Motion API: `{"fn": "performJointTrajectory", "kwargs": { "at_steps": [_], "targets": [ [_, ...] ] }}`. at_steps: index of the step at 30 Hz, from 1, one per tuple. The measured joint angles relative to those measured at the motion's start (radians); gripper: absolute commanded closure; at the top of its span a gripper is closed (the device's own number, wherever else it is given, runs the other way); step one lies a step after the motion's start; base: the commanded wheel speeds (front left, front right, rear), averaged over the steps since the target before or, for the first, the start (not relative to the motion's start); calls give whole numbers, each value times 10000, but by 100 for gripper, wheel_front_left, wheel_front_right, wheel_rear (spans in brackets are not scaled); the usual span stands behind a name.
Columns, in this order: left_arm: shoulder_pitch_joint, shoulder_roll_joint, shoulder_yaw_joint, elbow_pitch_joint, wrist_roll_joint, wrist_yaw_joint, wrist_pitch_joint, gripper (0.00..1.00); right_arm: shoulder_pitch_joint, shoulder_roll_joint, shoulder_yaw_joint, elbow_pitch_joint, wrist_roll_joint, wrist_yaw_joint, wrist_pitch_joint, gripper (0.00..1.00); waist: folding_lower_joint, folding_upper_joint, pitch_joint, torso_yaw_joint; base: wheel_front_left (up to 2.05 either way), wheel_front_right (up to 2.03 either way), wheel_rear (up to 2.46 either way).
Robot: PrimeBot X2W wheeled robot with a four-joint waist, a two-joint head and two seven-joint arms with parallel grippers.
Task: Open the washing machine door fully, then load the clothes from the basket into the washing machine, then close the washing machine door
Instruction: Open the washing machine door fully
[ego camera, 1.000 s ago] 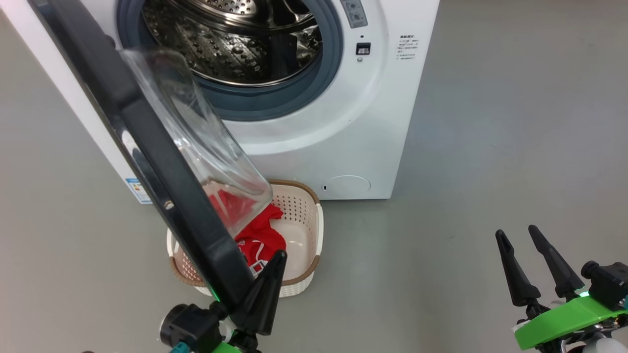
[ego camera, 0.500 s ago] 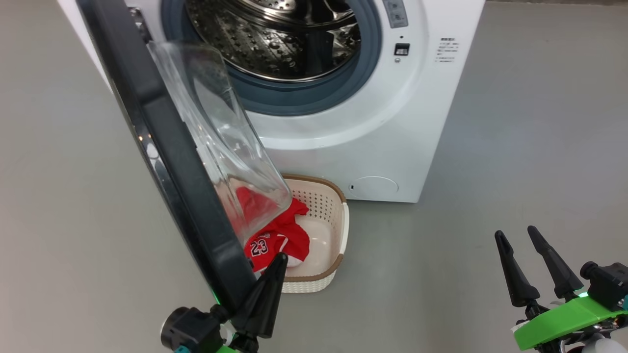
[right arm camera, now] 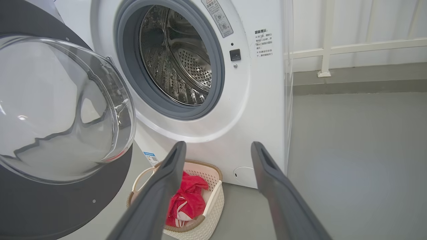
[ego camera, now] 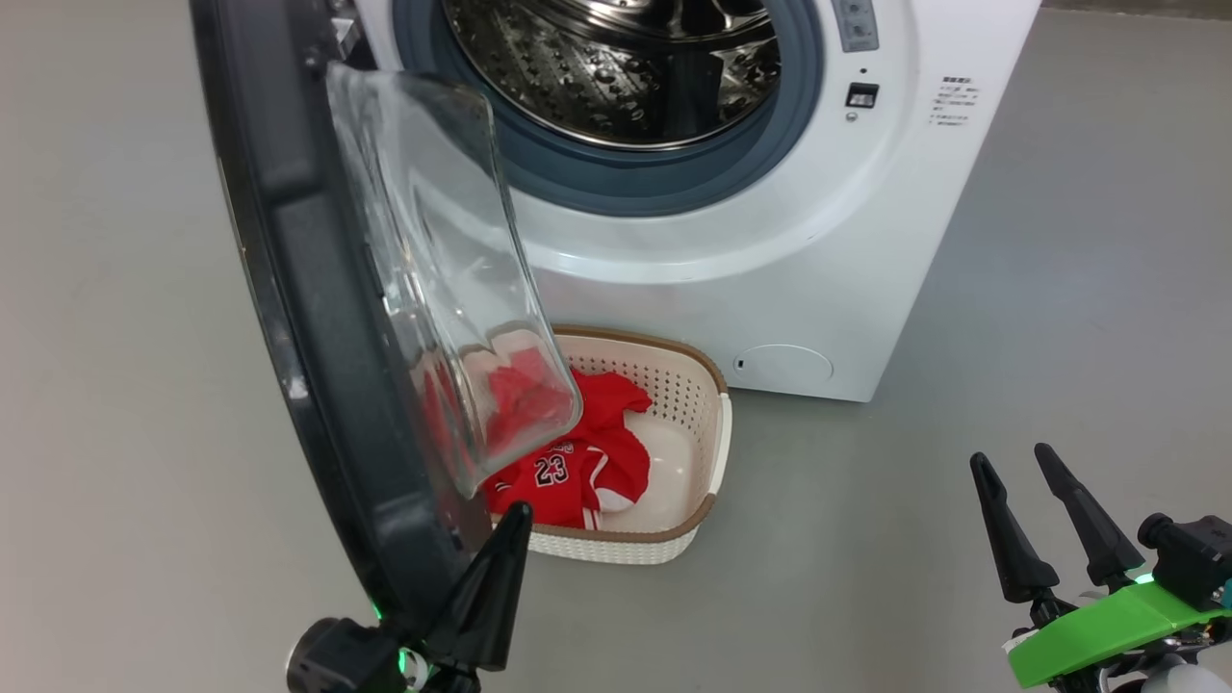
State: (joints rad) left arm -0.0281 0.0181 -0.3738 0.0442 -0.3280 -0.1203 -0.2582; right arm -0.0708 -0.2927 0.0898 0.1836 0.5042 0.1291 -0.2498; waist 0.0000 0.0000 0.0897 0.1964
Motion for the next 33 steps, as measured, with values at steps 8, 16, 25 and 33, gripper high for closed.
{"fn": "performJointTrajectory", "kwargs": {
  "at_steps": [8, 16, 25, 33],
  "targets": [
    [245, -21, 422, -125, 242, 0, -77, 100, -7, -6, 8, 0, 0, 0, 0, 0, 0, 0, 160, 360, 0, 0, 0],
    [420, 211, 1536, 59, 276, 295, -71, 100, -141, -4, 17, 10, 0, 0, 0, 0, 0, 0, 278, 697, 0, 0, 0],
    [-40, 556, 2357, 476, 270, 384, 17, 100, -151, -8, 77, 4, 0, 0, 0, 0, 0, 0, 426, 1020, 0, 0, 0],
    [-527, 890, 2773, 934, 180, 468, 31, 100, -261, -46, 79, -13, 0, 0, 0, 0, 0, 0, 606, 1232, 0, 0, 0]
  ]
}}
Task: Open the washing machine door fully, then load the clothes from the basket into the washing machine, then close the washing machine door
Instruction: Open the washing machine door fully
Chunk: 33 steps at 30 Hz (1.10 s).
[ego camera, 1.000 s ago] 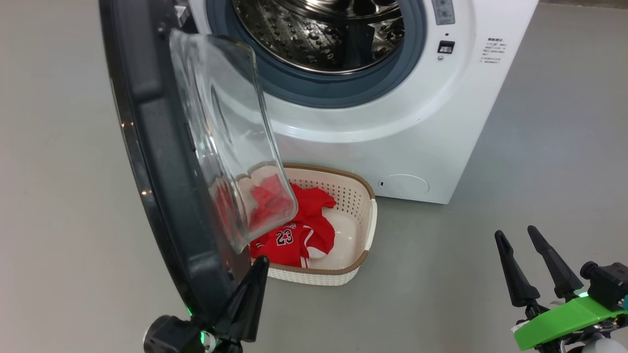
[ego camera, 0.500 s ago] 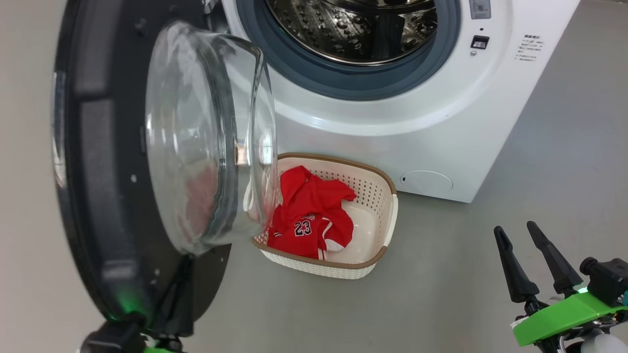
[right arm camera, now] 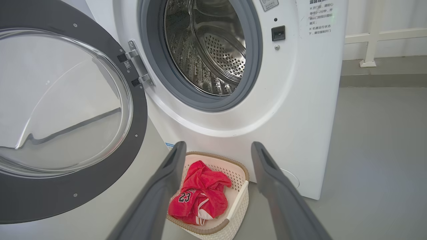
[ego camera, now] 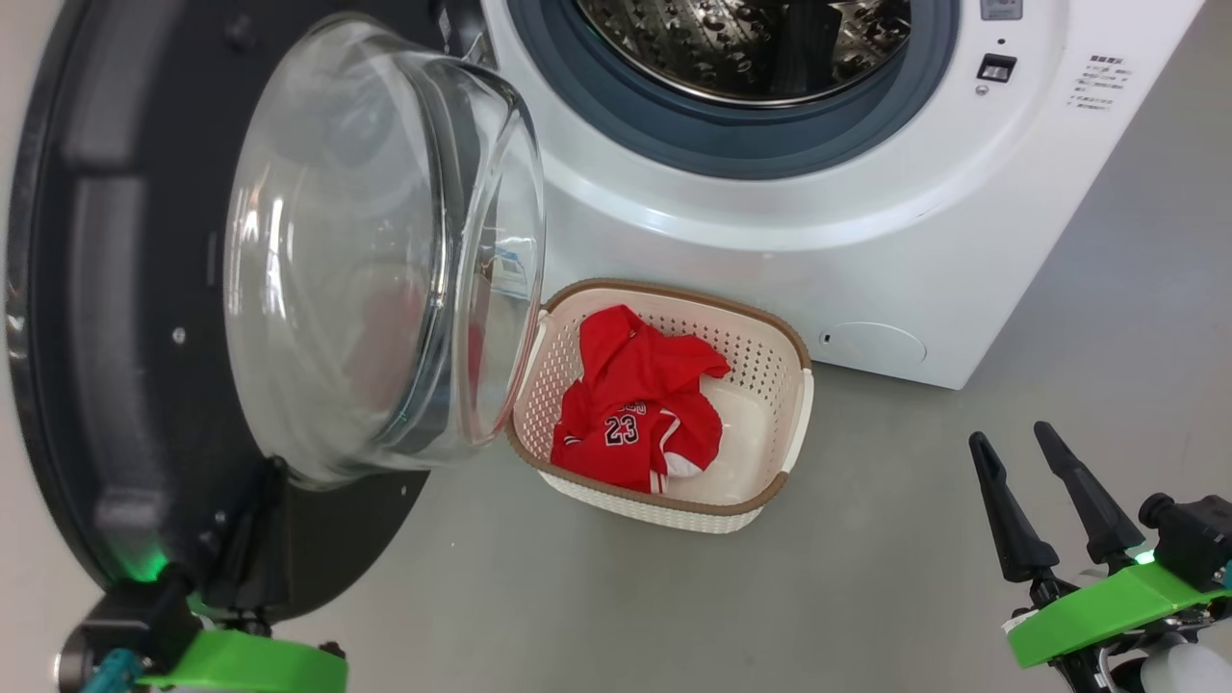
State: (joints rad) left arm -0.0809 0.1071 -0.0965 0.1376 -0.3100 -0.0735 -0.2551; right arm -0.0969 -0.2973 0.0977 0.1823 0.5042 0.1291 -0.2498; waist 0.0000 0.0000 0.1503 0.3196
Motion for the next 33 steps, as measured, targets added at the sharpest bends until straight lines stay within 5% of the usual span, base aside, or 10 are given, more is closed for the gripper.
{"fn": "performJointTrajectory", "kwargs": {
  "at_steps": [33],
  "targets": [
    [-3444, 1630, 803, 4280, -713, -293, 234, 100, -735, -357, 153, -63, 2, 0, 0, 0, 0, 0, 1055, 1012, 0, 0, 0]
  ]
}}
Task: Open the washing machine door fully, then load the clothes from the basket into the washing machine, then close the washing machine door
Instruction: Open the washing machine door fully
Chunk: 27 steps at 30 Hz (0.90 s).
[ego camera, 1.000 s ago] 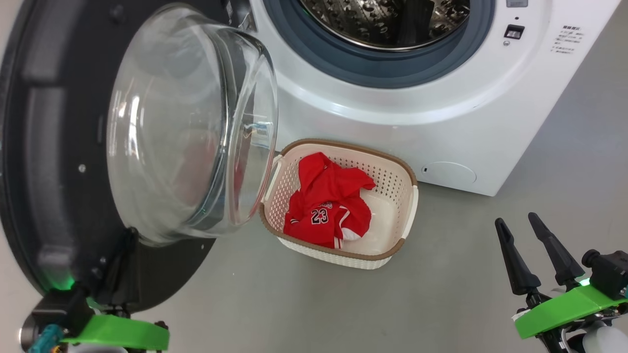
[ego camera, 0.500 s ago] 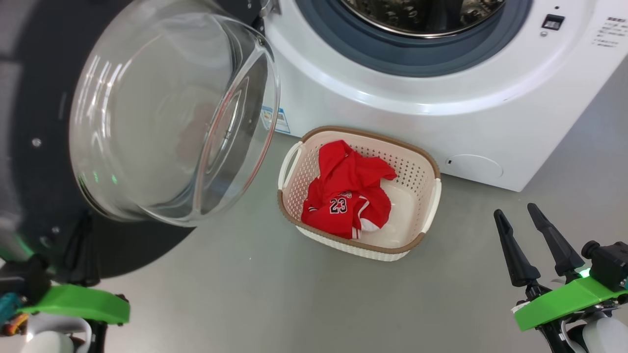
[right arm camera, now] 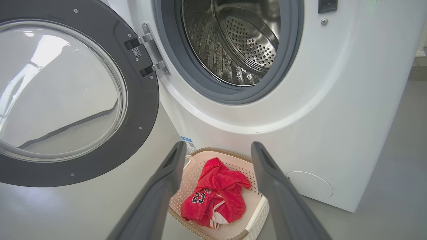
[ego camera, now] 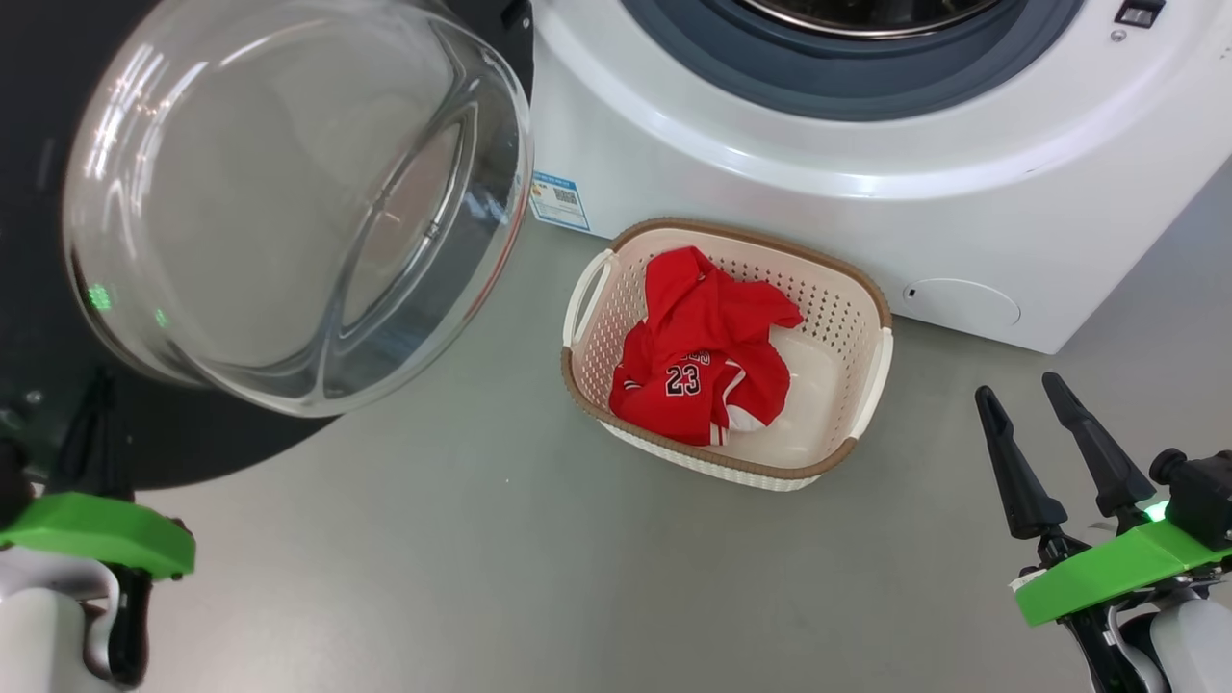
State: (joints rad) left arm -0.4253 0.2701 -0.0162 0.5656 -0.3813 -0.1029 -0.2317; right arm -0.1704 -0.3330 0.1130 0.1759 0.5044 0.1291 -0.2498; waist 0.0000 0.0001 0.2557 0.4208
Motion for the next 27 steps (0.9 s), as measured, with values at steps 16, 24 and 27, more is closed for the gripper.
{"fn": "performJointTrajectory", "kwargs": {
  "at_steps": [16, 24, 27],
  "targets": [
    [-1033, 316, -54, 1664, -8, -150, -161, 100, -107, -27, -2, 12, 2, 0, 0, 0, 0, 0, 85, -45, 0, 0, 0],
    [-1099, 278, -150, 1659, -8, -159, -163, 100, -107, -27, -4, 23, 42, 0, 0, 0, 0, 0, -37, -81, 0, 0, 0],
    [-1038, 257, -115, 1346, -8, -161, -167, 100, -107, -8, 6, 25, 50, 0, 0, 0, 0, 0, -87, -116, 0, 0, 0]
  ]
}}
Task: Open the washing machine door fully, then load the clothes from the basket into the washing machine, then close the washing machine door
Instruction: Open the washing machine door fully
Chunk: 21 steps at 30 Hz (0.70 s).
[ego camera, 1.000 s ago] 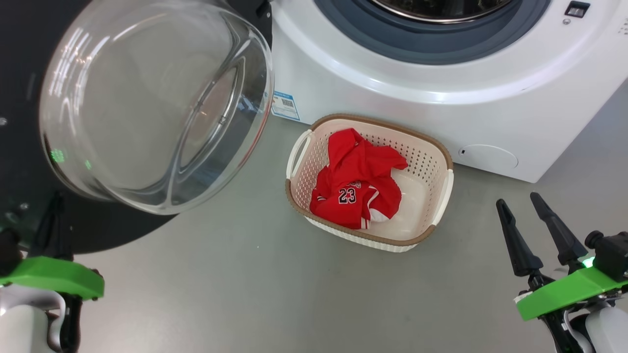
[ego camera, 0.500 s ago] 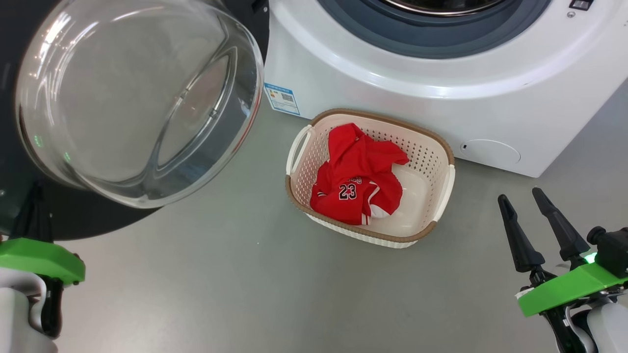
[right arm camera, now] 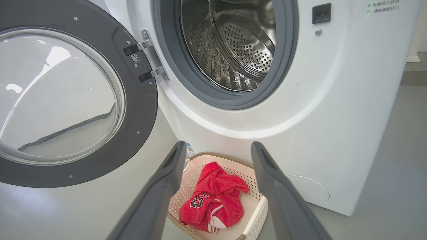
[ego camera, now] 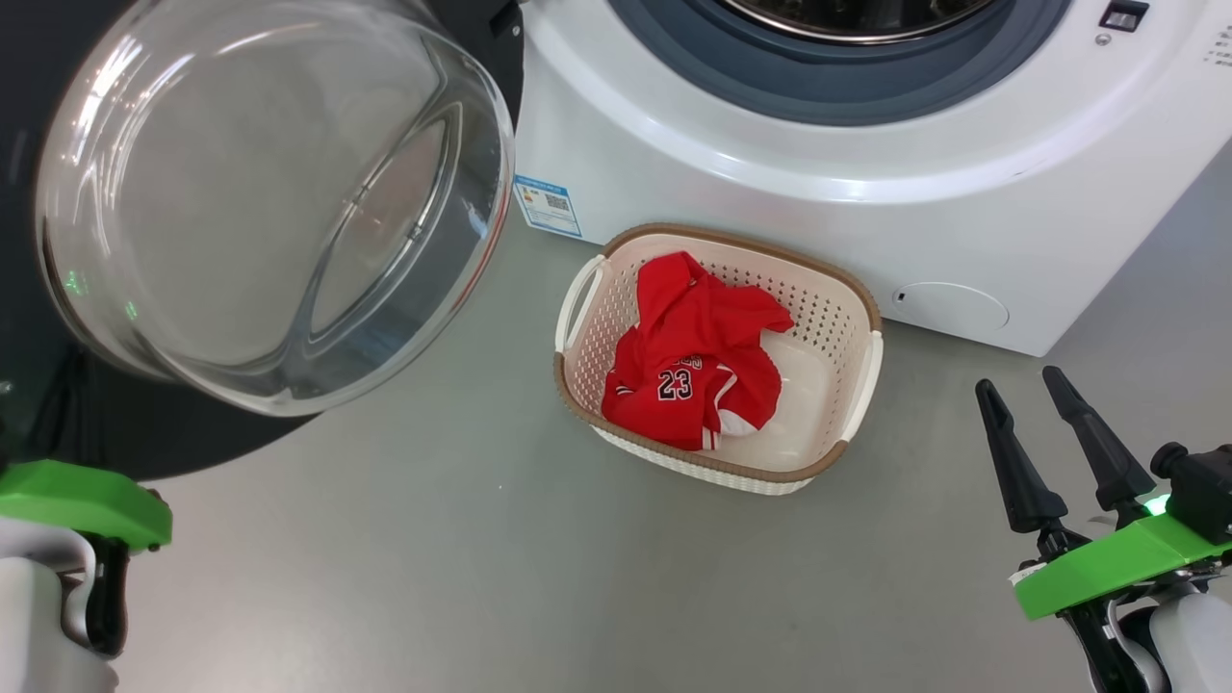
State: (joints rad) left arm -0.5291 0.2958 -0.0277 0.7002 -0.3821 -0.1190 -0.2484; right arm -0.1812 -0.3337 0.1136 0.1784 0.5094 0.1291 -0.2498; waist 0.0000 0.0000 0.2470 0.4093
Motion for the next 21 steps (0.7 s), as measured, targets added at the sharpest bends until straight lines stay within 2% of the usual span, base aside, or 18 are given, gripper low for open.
{"fn": "performJointTrajectory", "kwargs": {
  "at_steps": [14, 15, 16, 17, 18, 19, 21],
  "targets": [
    [1653, -510, 151, -1987, 82, 0, -54, 100, 3, 98, 27, 56, 40, 0, 0, 0, -1, 0, -260, -378, 0, 0, 0],
    [1790, -568, 148, -2153, 134, 2, -54, 93, 3, 98, 27, 58, 40, 0, 0, 0, 0, 0, -277, -418, 0, 0, 0],
    [1917, -621, 138, -2320, 186, 2, -54, 70, 4, 100, 27, 56, 40, 0, 0, 0, -1, 0, -296, -459, 0, 0, 0],
    [2033, -679, 127, -2489, 230, 2, -54, 51, 6, 100, 25, 58, 40, 0, 0, 0, 0, 0, -316, -498, 0, 0, 0],
    [2033, -679, 127, -2489, 230, 2, -54, 11, 6, 100, 25, 58, 40, 0, 0, 0, 0, 0, -316, -498, 0, 0, 0],
    [2147, -744, 119, -2669, 265, 4, -54, 0, 7, 105, 27, 59, 40, 0, 0, 0, 0, 0, -342, -539, 0, 0, 0],
    [2358, -844, 84, -2999, 305, 13, -54, 0, 10, 119, 29, 61, 40, 0, 0, 0, -1, 0, -400, -623, 0, 0, 0]
  ]
}}
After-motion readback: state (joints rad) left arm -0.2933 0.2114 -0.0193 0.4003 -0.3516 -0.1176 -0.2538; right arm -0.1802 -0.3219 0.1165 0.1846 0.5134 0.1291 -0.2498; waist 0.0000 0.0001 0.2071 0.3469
